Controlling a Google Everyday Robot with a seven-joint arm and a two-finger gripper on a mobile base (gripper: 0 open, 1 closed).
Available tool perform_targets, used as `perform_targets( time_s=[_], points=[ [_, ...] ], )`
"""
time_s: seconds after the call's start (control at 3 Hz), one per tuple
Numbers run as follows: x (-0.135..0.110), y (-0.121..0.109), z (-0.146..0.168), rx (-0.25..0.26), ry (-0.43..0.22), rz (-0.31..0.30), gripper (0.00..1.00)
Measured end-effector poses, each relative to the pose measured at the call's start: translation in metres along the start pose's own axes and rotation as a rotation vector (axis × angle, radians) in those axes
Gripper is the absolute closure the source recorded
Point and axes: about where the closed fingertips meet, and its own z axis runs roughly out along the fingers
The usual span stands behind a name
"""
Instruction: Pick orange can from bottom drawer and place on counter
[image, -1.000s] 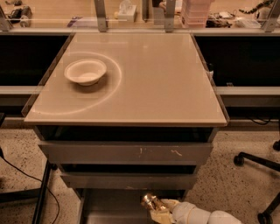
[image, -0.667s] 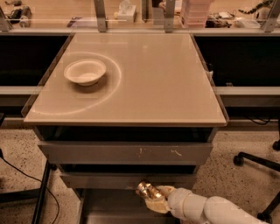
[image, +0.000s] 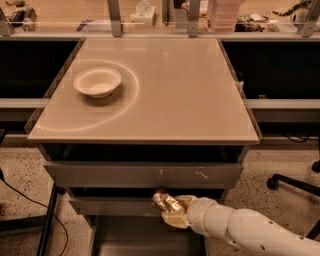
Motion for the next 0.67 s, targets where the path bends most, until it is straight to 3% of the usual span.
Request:
perform_targets(
  time_s=[0.33,0.67],
  points=[
    [0.000,0.000,0.000,0.000,0.000,0.000,1.00],
    [-0.025,0.009,-0.018,0.016,-0.002,-0.038,1.00]
  ],
)
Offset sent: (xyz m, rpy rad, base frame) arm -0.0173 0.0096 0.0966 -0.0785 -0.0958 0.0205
